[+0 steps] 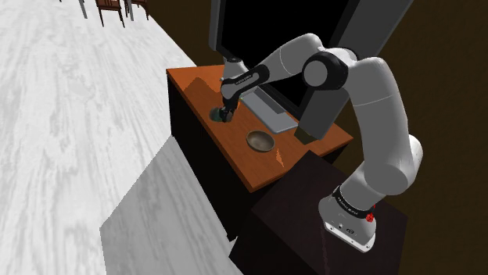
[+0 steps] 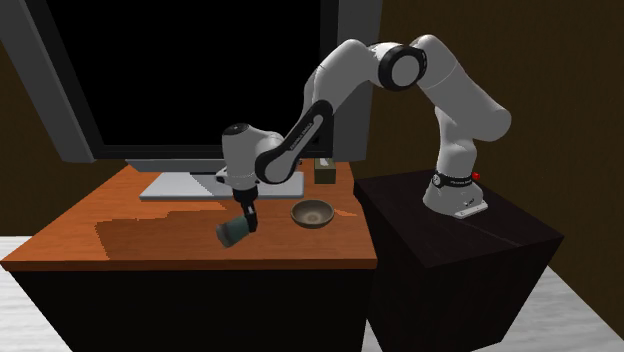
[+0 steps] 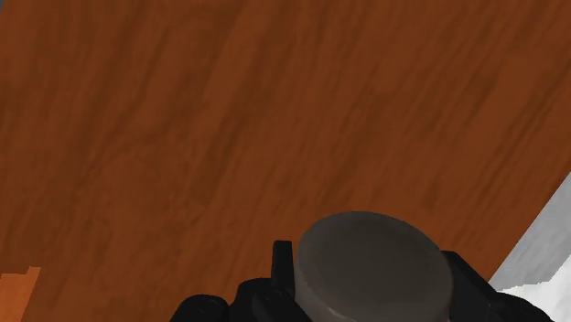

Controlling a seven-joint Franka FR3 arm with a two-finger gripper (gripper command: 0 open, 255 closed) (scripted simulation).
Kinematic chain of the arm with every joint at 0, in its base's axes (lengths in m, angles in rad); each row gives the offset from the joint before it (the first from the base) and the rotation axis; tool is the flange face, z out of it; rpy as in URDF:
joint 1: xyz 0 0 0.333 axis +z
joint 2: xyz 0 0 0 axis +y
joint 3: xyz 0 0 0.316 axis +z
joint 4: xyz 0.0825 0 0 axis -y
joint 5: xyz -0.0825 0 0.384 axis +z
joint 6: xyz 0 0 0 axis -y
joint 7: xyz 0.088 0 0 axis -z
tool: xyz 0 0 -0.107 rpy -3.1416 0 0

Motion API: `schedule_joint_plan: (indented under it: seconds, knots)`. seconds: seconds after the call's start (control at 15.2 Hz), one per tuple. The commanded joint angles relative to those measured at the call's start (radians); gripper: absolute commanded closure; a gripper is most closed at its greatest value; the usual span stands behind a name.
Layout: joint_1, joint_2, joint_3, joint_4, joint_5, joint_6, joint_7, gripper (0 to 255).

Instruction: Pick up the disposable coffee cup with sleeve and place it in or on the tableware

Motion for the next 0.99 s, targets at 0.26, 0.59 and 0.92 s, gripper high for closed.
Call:
schedule_joint_plan:
  seconds: [0.26,0.59,0.92]
  knots:
    - [0.0,-0.059,0.001,-0.011,0.001,-0.048,-0.004,255]
    - [-0.001,-0.105,0.002,-0.017,0.003,-0.088,-0.008,255]
    - [-0.001,-0.148,0.003,-0.017,0.004,-0.13,-0.012,255]
